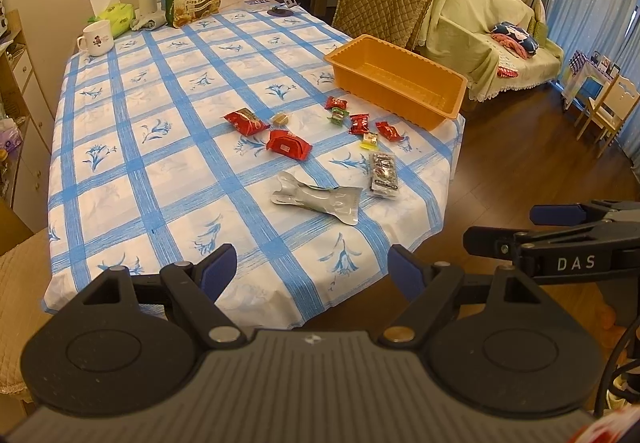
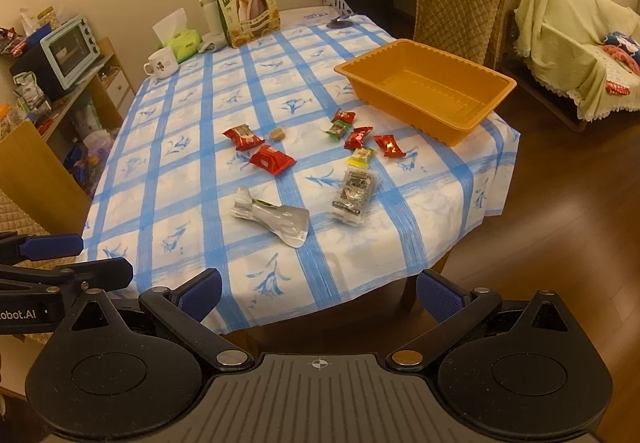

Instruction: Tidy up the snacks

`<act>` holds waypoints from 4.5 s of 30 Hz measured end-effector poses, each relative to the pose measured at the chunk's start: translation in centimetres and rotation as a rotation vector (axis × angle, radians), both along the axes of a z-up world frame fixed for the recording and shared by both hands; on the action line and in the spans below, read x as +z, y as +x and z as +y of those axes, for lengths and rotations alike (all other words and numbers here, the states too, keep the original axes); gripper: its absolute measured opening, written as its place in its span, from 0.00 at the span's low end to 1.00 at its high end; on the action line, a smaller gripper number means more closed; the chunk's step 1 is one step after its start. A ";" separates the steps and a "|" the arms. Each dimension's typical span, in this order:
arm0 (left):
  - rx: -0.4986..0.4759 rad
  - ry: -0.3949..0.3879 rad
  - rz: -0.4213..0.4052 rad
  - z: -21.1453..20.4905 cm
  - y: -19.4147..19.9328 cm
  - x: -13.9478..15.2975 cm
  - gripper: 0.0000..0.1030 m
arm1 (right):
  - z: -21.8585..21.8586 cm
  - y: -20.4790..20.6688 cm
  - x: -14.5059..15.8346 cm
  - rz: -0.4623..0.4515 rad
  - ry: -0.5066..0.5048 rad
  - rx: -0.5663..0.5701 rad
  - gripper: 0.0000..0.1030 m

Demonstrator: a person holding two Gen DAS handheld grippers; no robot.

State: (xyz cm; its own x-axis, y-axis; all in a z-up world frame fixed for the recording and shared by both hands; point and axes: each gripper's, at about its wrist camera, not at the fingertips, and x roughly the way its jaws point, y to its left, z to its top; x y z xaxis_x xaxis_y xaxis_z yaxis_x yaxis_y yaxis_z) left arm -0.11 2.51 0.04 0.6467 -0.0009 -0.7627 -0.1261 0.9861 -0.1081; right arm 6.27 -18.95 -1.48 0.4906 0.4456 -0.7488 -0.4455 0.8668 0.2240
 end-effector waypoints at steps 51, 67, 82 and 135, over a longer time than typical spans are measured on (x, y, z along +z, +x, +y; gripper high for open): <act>0.019 -0.005 -0.004 0.4 -0.8 -0.1 0.79 | 1.1 0.5 -0.2 -0.004 -0.001 0.015 1.00; 0.033 -0.029 0.024 0.3 2.0 -1.3 0.79 | 0.6 2.8 -1.6 0.015 0.028 0.019 1.00; 0.100 -0.061 0.040 0.0 7.7 -5.9 0.79 | -1.3 8.1 -5.6 -0.011 0.065 -0.004 0.95; 0.282 -0.112 0.190 -1.1 18.1 -13.1 0.28 | -2.1 20.2 -10.6 0.054 0.075 0.138 0.84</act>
State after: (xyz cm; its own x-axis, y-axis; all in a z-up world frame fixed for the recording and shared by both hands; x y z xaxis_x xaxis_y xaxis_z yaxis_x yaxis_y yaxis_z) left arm 18.01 1.39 -13.11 0.4798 0.0669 -0.8748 -0.4201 0.8929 -0.1621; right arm 26.43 -21.04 -12.07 0.3811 0.5613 -0.7346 -0.5444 0.7785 0.3124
